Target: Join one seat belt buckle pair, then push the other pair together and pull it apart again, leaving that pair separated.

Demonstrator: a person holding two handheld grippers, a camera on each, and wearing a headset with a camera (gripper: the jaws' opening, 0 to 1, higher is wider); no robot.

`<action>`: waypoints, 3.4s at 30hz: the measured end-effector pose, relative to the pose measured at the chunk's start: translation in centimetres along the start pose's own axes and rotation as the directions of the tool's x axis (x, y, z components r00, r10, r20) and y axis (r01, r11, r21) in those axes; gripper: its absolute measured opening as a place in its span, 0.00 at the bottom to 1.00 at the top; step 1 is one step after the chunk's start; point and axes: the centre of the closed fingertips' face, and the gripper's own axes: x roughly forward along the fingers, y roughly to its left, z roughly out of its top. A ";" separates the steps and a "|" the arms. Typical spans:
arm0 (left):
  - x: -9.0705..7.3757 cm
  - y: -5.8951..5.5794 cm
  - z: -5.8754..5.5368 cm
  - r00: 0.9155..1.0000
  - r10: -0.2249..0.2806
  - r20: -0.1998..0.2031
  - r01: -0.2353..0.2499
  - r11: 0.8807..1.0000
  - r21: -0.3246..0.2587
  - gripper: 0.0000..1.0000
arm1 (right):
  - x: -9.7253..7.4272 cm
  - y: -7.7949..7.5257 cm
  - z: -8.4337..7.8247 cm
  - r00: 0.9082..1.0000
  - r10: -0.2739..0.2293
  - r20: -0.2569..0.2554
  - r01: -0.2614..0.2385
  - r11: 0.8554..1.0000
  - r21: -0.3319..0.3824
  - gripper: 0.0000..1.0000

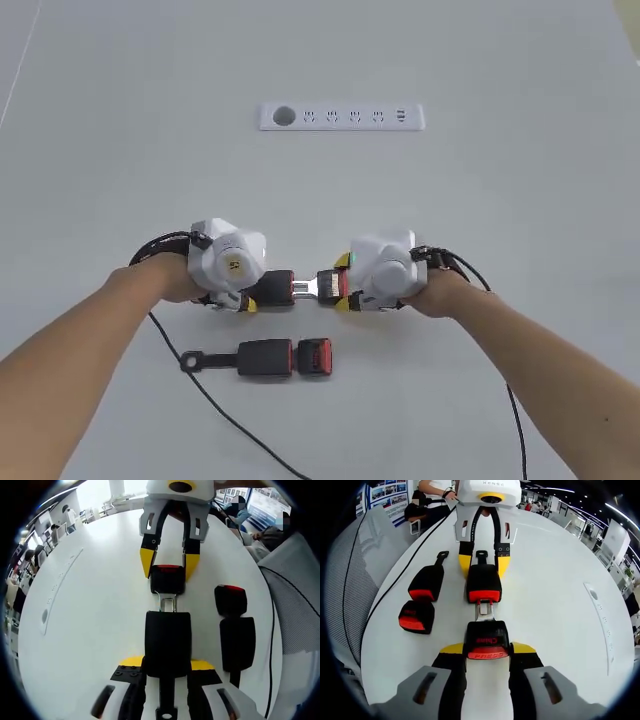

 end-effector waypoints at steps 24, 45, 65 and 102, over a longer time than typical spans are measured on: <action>0.5 0.2 -0.6 1.000 0.003 -0.006 -0.003 1.000 0.008 0.31 | -2.3 0.1 -3.2 0.999 0.002 -0.041 -0.001 1.000 0.008 0.31; 0.6 0.2 -0.6 1.000 -0.002 0.007 0.002 1.000 0.006 0.32 | -3.6 -0.2 -5.1 0.998 0.000 -0.057 0.001 1.000 0.019 0.32; 0.4 0.2 -0.4 1.000 0.007 0.014 -0.008 1.000 0.008 0.35 | -4.1 -0.1 -5.5 0.996 -0.029 -0.081 0.029 1.000 0.007 0.49; -6.6 -5.9 -5.9 0.851 0.390 0.351 -0.190 0.852 -0.487 0.73 | -9.4 5.7 -6.3 0.962 -0.253 0.100 0.220 0.939 0.264 0.78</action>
